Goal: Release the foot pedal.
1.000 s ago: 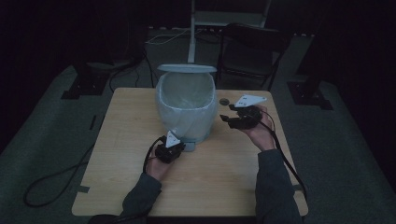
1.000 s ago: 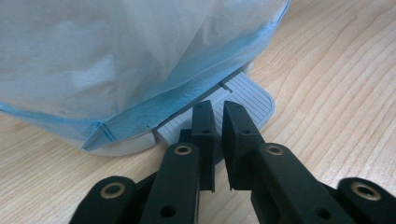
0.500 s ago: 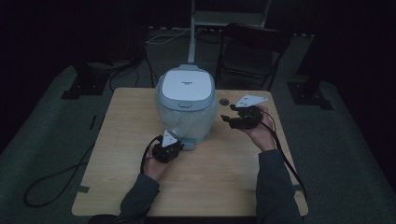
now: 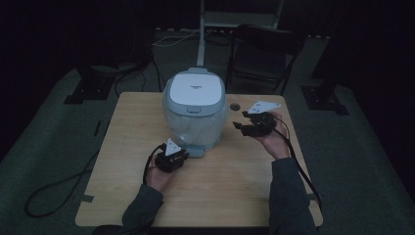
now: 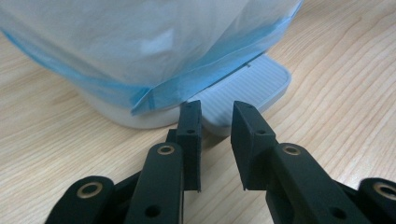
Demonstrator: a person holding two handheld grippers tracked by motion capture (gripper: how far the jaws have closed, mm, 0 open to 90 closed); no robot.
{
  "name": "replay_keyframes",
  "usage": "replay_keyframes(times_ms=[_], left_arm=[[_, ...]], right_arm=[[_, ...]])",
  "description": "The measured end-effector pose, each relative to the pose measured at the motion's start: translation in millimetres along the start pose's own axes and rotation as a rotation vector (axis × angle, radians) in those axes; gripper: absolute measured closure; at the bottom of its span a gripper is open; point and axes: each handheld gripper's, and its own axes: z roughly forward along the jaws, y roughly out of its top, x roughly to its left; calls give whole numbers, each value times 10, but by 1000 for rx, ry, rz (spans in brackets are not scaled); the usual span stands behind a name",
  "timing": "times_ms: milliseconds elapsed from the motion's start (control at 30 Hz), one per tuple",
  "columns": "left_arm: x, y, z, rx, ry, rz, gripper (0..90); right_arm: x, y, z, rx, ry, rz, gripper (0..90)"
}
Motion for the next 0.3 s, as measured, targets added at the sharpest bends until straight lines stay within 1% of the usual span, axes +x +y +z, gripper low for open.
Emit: replay_keyframes(times_ms=[200, 300], left_arm=[[27, -19, -27, -2, 5, -14, 726], [26, -15, -37, -4, 3, -15, 712]], right_arm=[[-38, -82, 19, 20, -12, 12, 413], [-81, -169, 55, 34, -15, 25, 412]])
